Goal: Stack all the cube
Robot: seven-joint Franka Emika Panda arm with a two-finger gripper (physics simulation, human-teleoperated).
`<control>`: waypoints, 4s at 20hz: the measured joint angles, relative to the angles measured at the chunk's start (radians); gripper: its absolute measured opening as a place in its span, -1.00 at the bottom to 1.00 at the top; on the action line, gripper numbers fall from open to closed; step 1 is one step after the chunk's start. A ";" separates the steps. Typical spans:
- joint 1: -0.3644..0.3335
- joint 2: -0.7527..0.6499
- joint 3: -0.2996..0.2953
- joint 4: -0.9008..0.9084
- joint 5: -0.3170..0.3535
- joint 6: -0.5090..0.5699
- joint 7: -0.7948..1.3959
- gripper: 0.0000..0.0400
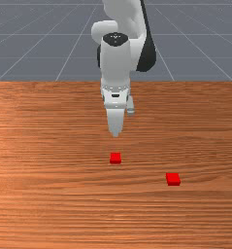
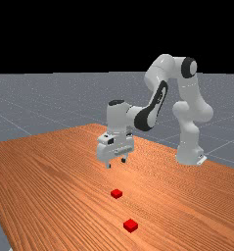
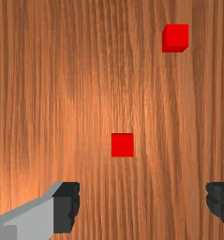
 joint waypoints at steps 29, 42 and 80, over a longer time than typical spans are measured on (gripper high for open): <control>0.039 -0.081 -0.083 -0.167 0.181 -0.023 1.446 0.99; 0.063 0.210 -0.063 -0.095 0.232 0.300 1.500 1.00; 0.302 0.399 -0.028 0.351 0.133 0.232 1.613 -0.04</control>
